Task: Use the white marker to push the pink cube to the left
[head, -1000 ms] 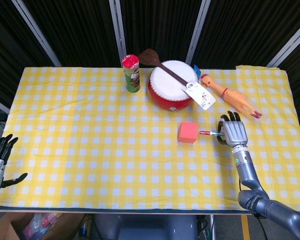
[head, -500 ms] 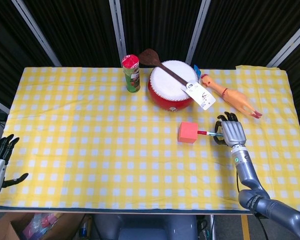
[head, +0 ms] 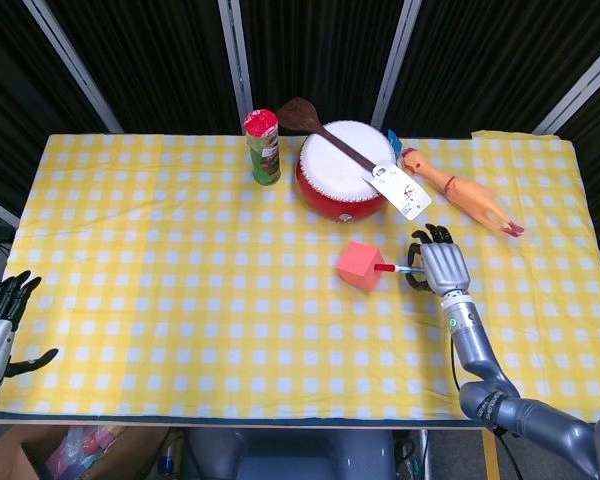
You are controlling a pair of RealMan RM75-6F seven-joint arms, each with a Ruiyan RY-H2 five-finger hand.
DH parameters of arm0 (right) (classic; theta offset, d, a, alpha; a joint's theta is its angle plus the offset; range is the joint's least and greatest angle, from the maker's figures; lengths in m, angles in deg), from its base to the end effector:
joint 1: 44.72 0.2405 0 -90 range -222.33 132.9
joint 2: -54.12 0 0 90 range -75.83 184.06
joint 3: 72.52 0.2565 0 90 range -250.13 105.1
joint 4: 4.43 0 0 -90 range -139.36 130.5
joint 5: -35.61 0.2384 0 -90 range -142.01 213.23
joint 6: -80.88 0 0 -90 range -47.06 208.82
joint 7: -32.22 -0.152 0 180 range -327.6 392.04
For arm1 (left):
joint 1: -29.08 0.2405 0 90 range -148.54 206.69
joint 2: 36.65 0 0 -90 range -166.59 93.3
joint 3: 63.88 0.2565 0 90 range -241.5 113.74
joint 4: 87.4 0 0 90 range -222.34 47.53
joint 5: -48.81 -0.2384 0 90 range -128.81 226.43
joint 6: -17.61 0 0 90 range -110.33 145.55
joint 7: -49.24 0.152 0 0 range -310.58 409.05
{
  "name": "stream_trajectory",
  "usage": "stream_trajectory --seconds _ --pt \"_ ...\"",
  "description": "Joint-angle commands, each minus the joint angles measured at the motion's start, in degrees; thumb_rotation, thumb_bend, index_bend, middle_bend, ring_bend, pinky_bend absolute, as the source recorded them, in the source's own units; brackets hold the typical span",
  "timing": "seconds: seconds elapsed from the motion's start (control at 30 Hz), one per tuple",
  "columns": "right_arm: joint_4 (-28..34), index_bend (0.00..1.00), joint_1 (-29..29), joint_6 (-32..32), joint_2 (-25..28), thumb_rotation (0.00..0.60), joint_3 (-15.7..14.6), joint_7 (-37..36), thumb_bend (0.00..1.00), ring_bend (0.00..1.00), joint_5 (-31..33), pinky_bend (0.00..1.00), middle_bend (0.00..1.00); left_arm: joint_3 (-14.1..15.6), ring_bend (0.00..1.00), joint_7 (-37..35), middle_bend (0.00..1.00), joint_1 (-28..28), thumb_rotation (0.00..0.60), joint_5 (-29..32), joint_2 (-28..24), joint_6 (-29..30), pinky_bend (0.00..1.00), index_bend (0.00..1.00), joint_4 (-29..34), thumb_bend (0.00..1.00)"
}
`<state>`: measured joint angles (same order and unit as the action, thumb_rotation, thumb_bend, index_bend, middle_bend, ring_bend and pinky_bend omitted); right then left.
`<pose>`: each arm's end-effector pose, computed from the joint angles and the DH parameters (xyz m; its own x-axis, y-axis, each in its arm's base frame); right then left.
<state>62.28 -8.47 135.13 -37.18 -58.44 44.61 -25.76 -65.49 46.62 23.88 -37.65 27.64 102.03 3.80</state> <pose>-0.2485 -0.3960 -0.0119 0.4101 -0.1956 0.8908 -0.9120 -0.0805 0.4022 -0.3270 0.1885 0.1292 0.3710 0.0327 0.9281 0.9286 -0.0200 -0.3705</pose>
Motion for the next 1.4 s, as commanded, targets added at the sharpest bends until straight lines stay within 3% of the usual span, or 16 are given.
stream_trajectory --seconds 0.03,0.77,1.4 --pt "-0.49 0.69 -0.10 0.32 -0.30 0.600 0.03 1.43 0.53 0.09 1.22 0.09 0.24 0.02 0.00 -0.24 0.00 0.04 0.600 0.10 -0.10 -0.06 0.00 0.00 -0.01 0.02" --pt "4.17 0.69 -1.34 6.24 1.42 0.600 0.23 11.28 0.53 0.10 4.48 0.10 0.25 0.32 0.00 -1.64 0.00 0.09 0.600 -0.08 -0.65 -0.40 0.00 0.00 0.87 0.02" --pt "-0.67 0.69 -1.28 7.37 -0.95 0.600 -0.21 15.67 0.53 0.10 6.19 0.11 0.25 0.56 0.00 -3.52 0.00 -0.12 0.600 0.44 -1.47 -1.58 0.00 0.00 1.41 0.02"
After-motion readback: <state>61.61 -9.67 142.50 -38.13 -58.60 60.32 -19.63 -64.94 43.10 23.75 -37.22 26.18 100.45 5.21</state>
